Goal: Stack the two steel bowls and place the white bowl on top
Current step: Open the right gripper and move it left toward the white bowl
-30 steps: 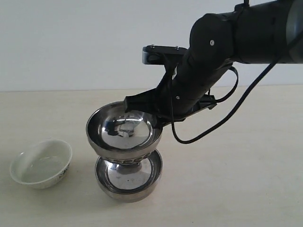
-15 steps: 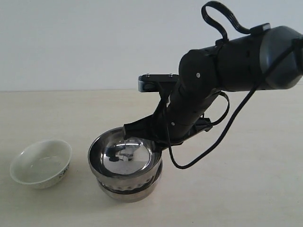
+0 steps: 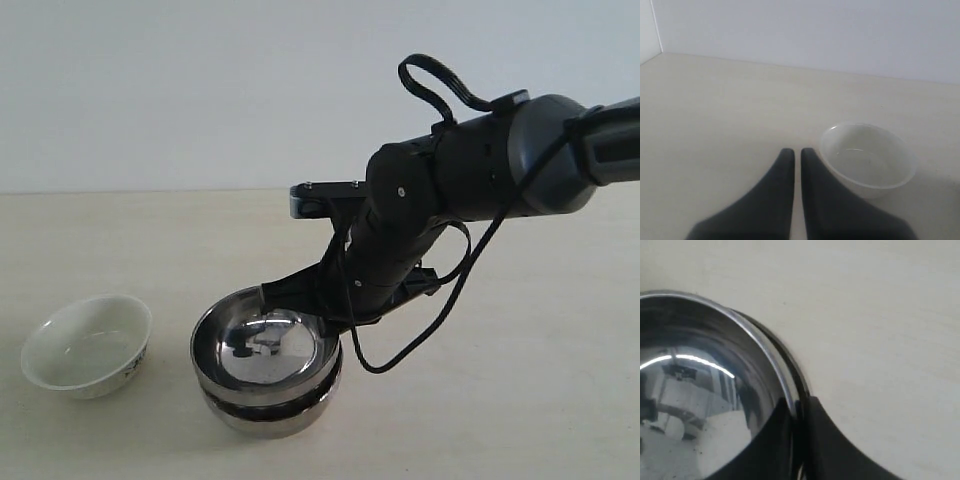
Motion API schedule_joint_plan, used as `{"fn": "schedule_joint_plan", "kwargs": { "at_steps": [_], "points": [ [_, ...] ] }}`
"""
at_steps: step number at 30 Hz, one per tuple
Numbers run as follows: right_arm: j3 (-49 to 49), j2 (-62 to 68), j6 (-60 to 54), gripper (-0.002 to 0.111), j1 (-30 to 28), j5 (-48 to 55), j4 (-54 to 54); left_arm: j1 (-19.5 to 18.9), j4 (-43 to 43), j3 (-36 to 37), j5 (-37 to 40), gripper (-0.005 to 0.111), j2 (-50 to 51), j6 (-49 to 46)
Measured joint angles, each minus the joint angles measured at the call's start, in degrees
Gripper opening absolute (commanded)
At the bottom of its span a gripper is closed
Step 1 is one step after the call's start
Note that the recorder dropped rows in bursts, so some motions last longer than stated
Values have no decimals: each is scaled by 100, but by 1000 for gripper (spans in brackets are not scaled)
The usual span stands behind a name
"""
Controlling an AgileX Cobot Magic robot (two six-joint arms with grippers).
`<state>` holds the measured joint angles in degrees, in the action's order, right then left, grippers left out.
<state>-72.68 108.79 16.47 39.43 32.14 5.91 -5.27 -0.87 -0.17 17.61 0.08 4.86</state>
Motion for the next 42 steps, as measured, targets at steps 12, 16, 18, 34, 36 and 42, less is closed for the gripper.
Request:
{"fn": "schedule_joint_plan", "kwargs": {
  "at_steps": [12, 16, 18, 34, 36, 42],
  "points": [
    [0, 0, -86, 46, 0, -10, 0, 0, 0, 0, 0, 4, 0, 0],
    [0, 0, -140, 46, 0, 101, -53, 0, 0, 0, 0, 4, 0, 0],
    [0, -68, -140, 46, 0, 193, -150, 0, 0, 0, 0, 4, 0, 0],
    [3, -1221, -295, 46, 123, 214, -670, 0, 0, 0, 0, 4, 0, 0],
    [3, -1221, -365, 46, 242, 117, -657, 0, 0, 0, 0, 4, 0, 0],
    [-59, -1207, -401, 46, 514, -262, -646, 0, 0, 0, 0, 4, 0, 0]
  ]
}}
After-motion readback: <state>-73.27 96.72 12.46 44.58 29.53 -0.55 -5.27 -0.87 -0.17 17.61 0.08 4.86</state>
